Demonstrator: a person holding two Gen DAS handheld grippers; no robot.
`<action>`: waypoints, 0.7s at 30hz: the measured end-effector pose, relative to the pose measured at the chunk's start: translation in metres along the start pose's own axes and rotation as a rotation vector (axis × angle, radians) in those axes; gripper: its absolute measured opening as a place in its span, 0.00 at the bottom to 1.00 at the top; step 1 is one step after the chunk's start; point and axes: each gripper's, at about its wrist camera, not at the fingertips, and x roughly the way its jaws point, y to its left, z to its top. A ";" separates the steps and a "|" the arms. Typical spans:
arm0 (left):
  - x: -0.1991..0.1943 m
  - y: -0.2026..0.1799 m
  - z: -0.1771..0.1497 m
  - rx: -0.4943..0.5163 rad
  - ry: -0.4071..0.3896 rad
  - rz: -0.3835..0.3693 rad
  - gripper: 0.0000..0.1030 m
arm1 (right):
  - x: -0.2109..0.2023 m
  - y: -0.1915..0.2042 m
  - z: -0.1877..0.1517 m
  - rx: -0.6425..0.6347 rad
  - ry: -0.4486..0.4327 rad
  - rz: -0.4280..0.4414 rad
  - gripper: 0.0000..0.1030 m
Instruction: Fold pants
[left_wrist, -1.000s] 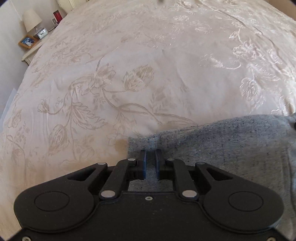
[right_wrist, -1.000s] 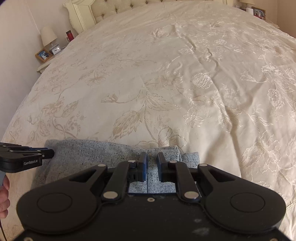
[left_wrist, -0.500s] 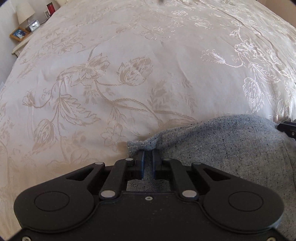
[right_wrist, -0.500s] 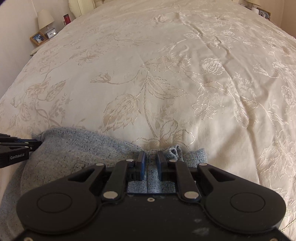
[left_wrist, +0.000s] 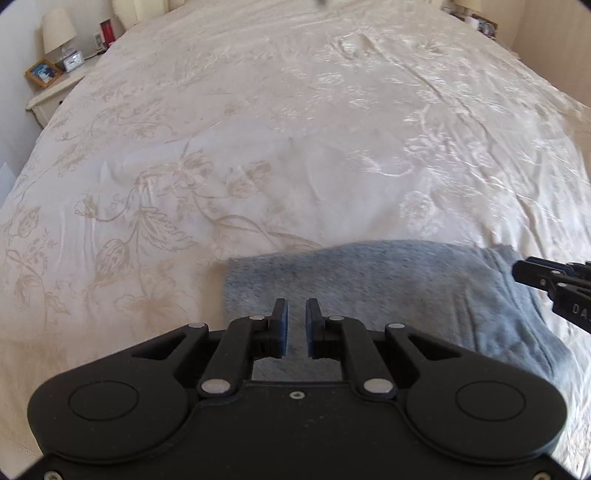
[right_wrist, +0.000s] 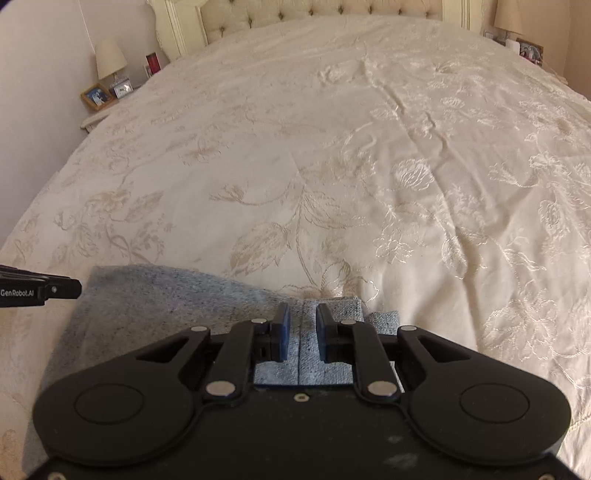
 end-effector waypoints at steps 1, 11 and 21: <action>-0.001 -0.010 -0.004 0.026 0.004 -0.020 0.20 | -0.011 0.002 -0.004 0.000 -0.015 0.005 0.17; 0.046 -0.049 -0.039 0.096 0.153 -0.037 0.20 | -0.028 0.012 -0.067 0.032 0.083 -0.028 0.17; 0.024 -0.029 -0.031 -0.014 0.166 -0.045 0.25 | -0.016 0.020 -0.063 -0.039 0.128 -0.020 0.30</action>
